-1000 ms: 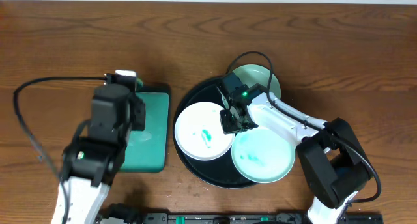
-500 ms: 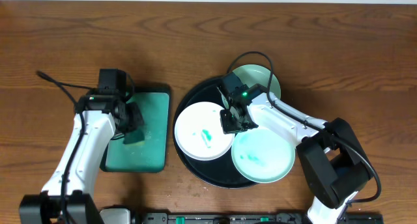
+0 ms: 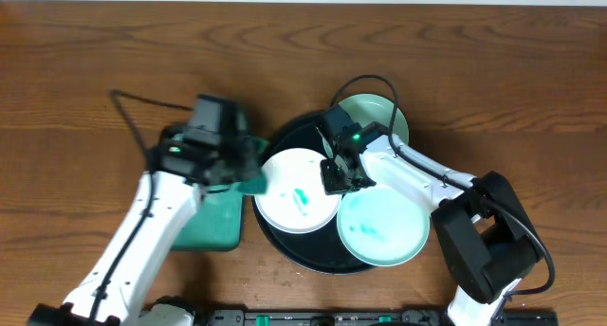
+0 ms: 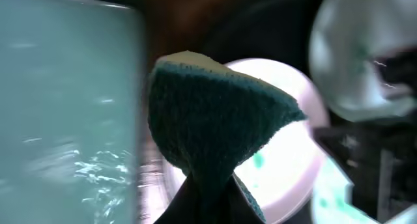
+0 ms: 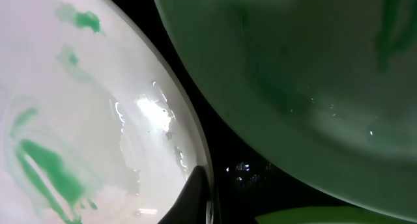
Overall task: Clean dirty plates on tray and stack at the side
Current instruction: 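Scrub the white plate with the sponge while right gripper holds it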
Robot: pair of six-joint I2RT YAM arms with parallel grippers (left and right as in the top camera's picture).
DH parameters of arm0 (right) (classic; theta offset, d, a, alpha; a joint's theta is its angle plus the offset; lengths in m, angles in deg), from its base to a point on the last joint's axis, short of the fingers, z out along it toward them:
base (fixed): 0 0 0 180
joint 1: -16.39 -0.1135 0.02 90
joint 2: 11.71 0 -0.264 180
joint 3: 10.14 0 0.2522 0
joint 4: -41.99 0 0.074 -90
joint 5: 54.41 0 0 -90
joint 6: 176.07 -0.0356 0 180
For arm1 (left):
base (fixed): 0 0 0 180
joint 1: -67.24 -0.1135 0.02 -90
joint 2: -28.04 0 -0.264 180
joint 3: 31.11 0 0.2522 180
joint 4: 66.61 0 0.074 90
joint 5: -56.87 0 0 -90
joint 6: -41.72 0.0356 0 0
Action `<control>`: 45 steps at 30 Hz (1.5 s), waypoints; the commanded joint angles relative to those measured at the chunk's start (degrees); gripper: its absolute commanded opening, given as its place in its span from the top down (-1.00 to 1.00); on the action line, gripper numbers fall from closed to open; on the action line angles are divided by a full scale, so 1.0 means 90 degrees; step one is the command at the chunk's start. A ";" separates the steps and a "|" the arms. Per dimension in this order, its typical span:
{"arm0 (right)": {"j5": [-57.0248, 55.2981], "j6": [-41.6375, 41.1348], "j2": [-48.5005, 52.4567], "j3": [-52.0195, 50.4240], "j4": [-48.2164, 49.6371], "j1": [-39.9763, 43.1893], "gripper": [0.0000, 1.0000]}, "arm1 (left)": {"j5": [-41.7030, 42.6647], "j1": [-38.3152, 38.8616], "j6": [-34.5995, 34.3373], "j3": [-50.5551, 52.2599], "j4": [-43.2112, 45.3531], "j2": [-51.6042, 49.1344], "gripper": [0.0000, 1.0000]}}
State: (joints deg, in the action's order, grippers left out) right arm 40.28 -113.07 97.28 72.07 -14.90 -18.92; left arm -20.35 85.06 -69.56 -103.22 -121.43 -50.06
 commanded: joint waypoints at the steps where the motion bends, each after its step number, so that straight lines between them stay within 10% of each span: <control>1: 0.0151 -0.0041 0.0085 -0.0119 -0.0041 -0.0039 0.98 | -0.0197 0.0590 -0.0534 -0.0102 0.0289 -0.0510 0.86; 15: 0.0182 -0.0041 0.0085 -0.0119 -0.0029 -0.0039 0.98 | -0.0537 0.0935 -0.0750 -0.0102 0.1195 -0.2713 0.86; 33: 0.0189 -0.0044 0.0085 -0.0119 0.0024 -0.0039 0.98 | 0.3364 0.1350 -0.1052 -0.0102 0.1974 -0.3373 0.85; 39: 0.0279 -0.0044 0.0085 -0.0119 -0.0015 -0.0039 0.98 | 0.3058 0.1350 -0.0233 -0.0102 0.1088 -0.3373 0.86; 45: 0.0350 -0.0044 0.0085 -0.0119 -0.0066 -0.0039 0.98 | 0.0165 0.1350 -0.0189 -0.0102 -0.0267 -0.3373 0.86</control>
State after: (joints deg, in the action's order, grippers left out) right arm 42.40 -113.25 97.30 72.02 -15.06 -18.72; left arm 0.06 96.58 -72.42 -106.43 -118.65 -78.74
